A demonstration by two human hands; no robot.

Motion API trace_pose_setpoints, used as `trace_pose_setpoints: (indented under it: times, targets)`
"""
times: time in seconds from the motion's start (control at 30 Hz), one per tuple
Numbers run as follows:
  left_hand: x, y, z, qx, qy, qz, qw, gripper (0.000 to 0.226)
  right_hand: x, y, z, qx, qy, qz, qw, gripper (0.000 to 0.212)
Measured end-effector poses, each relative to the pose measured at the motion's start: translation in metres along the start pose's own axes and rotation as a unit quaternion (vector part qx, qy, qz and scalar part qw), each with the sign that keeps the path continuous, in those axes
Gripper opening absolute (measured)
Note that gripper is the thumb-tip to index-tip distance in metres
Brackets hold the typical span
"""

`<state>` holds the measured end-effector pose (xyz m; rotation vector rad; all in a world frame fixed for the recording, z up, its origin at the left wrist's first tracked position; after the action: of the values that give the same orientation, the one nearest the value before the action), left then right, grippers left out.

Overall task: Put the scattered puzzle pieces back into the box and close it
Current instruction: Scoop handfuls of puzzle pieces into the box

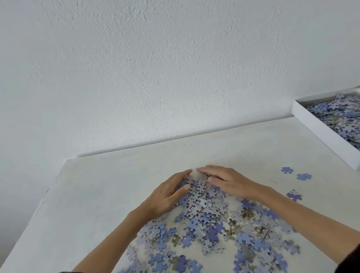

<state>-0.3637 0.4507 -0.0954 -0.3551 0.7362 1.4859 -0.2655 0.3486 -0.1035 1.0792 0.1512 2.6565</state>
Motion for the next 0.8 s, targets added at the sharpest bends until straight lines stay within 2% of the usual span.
trace_pose_setpoints:
  times: [0.07, 0.2, 0.33, 0.47, 0.57, 0.8]
  targets:
    - [0.003, 0.016, 0.009, -0.030, 0.015, 0.004, 0.999, 0.071, -0.005, 0.020, 0.014, -0.044, -0.034, 0.005, 0.998, 0.040]
    - [0.032, 0.059, 0.020, -0.063, 0.032, 0.044, 0.997, 0.078, -0.041, 0.071, 0.050, -0.148, -0.009, -0.035, 0.988, 0.036]
    - [0.055, 0.104, 0.011, -0.078, 0.042, 0.098, 0.991, 0.078, -0.077, 0.120, 0.076, -0.202, -0.006, -0.084, 0.976, 0.035]
    - [0.050, 0.124, -0.011, -0.087, 0.002, 0.118, 0.989, 0.087, -0.100, 0.147, 0.068, -0.188, -0.062, -0.129, 0.972, 0.035]
    - [0.040, 0.122, -0.024, -0.117, -0.041, 0.127, 0.984, 0.093, -0.096, 0.149, 0.051, -0.171, -0.018, -0.150, 0.974, 0.041]
    - [0.011, 0.102, -0.042, -0.151, -0.032, 0.143, 0.978, 0.102, -0.057, 0.124, 0.012, -0.146, 0.066, -0.152, 0.975, 0.046]
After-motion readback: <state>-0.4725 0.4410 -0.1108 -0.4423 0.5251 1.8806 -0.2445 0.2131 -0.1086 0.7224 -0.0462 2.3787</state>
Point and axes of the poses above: each hand's wrist, its own y-axis away from the middle knuckle, its own z-axis out of the back of the hand, x = y × z, the point moved 8 cm from there along -y, towards the middle knuckle, and after that the axes turned 15 degrees about x, right-handed, at the moved point
